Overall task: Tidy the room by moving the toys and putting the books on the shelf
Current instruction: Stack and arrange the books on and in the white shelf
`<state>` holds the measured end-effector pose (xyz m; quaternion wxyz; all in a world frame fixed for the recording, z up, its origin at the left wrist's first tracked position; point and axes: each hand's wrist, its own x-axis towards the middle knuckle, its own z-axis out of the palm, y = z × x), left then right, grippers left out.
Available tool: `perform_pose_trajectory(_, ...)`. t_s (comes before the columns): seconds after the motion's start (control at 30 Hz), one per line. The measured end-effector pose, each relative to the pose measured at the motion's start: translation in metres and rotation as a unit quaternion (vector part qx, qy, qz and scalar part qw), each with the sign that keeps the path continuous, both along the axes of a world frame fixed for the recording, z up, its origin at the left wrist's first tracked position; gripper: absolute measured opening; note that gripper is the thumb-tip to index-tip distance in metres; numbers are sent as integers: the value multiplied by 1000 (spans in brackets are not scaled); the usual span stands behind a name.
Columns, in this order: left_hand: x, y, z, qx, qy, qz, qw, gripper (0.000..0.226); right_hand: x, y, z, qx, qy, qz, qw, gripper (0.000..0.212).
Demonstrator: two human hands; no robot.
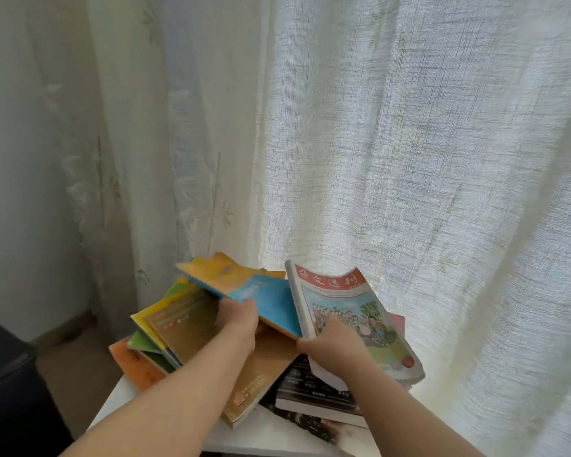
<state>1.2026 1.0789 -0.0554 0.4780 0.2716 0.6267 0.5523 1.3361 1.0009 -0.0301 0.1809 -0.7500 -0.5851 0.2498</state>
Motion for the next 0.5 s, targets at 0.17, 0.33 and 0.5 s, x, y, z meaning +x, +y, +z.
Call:
perform_pose_trajectory(0.17,-29,-12,59,162,163,1,973,11,-4,4,-10,-7,-32,-2,999,57)
perform_pose_trajectory(0.33,-75,-34,112,228,-35,-77,970,10,-10,0,-18,-9,-63,-8,998,63)
perform_pose_trajectory(0.5,-88,-61,114,159,-291,-160,930,26,-5,-10,-23,35,26,-31,999,52)
